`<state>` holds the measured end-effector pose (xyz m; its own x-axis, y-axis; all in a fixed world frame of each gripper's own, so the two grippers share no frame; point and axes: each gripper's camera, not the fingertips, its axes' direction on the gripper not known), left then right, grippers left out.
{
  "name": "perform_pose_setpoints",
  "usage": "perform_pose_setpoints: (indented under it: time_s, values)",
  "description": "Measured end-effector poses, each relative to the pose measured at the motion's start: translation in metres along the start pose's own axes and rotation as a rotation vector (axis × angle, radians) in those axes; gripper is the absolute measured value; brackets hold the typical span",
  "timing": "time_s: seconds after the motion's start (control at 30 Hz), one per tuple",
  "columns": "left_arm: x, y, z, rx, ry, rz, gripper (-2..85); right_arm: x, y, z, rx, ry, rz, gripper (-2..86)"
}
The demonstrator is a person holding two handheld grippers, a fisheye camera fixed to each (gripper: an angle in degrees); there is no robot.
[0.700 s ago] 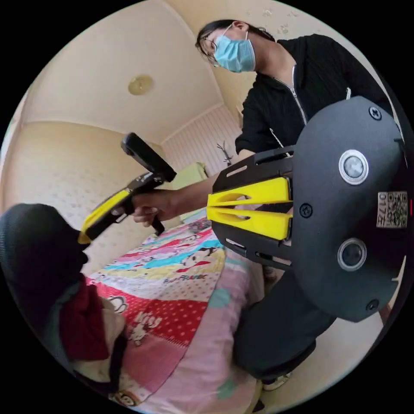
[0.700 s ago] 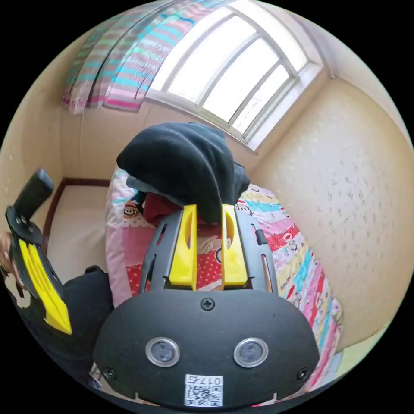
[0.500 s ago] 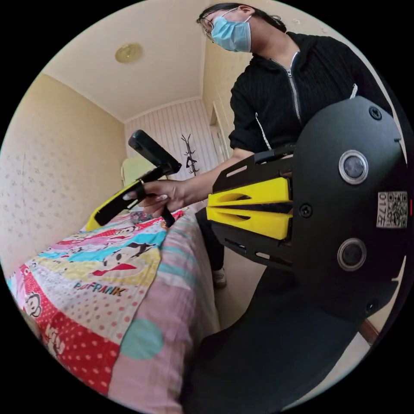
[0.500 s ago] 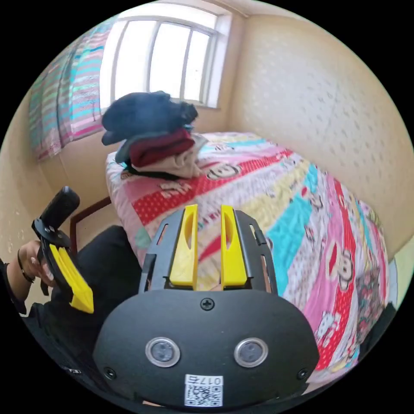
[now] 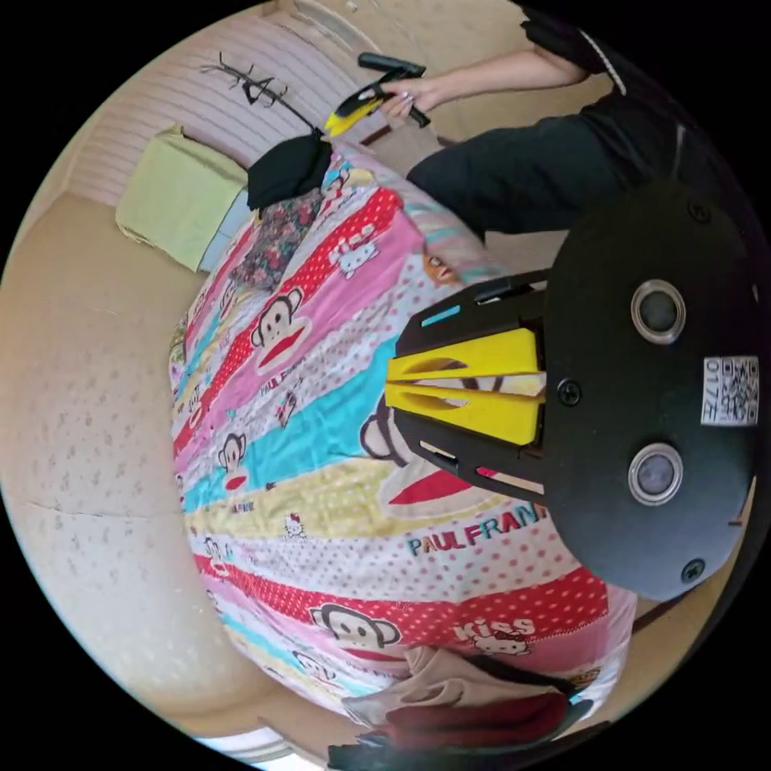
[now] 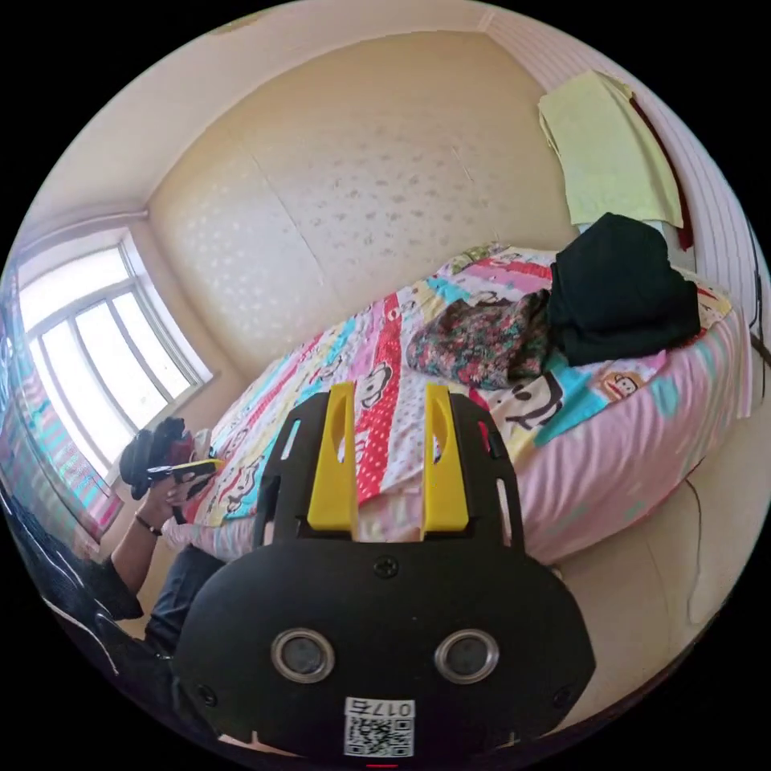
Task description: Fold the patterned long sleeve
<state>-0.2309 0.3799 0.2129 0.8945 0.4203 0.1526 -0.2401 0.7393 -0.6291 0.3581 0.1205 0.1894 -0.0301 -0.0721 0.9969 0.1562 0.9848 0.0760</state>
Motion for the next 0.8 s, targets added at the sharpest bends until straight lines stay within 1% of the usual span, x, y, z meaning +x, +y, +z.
perform_pose_setpoints:
  time_s: [0.07,0.13,0.2,0.27,0.33,0.37,0.4,0.47,0.53,0.57,0.6,0.63,0.67,0.7,0.73,0.77,0.8]
  values:
    - [0.001,0.0,0.085,-0.198,0.038,-0.084,-0.4,0.035,-0.01,0.021,-0.028,0.034,0.028,10.4]
    - [0.004,0.023,0.079,-0.005,0.047,-0.093,-0.4,0.069,-0.022,0.054,-0.135,0.091,0.034,10.4]
    - [0.015,0.021,0.078,-0.007,0.021,-0.078,-0.4,0.116,-0.024,0.102,-0.329,0.178,0.088,10.1]
    - [0.02,0.017,0.08,-0.021,0.033,-0.085,-0.3,0.149,-0.014,0.126,-0.42,0.164,0.187,9.6]
    - [0.019,0.016,0.081,-0.02,0.071,-0.103,-0.3,0.166,0.0,0.138,-0.416,0.099,0.256,9.3]
    - [0.018,0.015,0.082,-0.021,0.088,-0.111,-0.3,0.166,0.009,0.138,-0.352,0.077,0.272,8.3]
    - [0.018,0.014,0.083,-0.021,0.095,-0.114,-0.3,0.162,0.017,0.138,-0.297,0.091,0.277,6.8]
    - [0.019,0.013,0.083,-0.009,0.121,-0.122,-0.4,0.154,0.029,0.14,-0.249,0.12,0.291,3.8]
    - [0.02,0.011,0.084,-0.008,0.132,-0.127,-0.4,0.148,0.035,0.149,-0.224,0.076,0.32,1.8]
    - [0.021,0.01,0.084,-0.006,0.138,-0.128,-0.4,0.141,0.036,0.154,-0.175,-0.089,0.319,1.2]
    - [0.021,0.009,0.084,-0.006,0.14,-0.129,-0.4,0.127,0.031,0.162,-0.083,-0.396,0.302,0.8]
    - [0.022,0.008,0.084,-0.005,0.145,-0.131,-0.5,0.116,0.027,0.168,-0.044,-0.535,0.292,0.7]
    - [0.022,0.006,0.085,-0.005,0.156,-0.135,-0.5,0.087,0.013,0.181,-0.053,-0.628,0.284,0.6]
    - [0.021,0.006,0.085,-0.005,0.162,-0.138,-0.5,0.046,-0.004,0.193,-0.136,-0.575,0.207,0.5]
    - [0.02,0.004,0.085,-0.005,0.177,-0.144,-0.5,0.024,-0.012,0.197,-0.179,-0.537,0.13,0.5]
    - [0.019,0.003,0.085,-0.002,0.194,-0.151,-0.5,-0.02,-0.021,0.202,-0.261,-0.414,-0.03,0.5]
    - [0.018,0.002,0.085,0.0,0.202,-0.154,-0.5,-0.051,-0.021,0.203,-0.307,-0.207,-0.109,0.6]
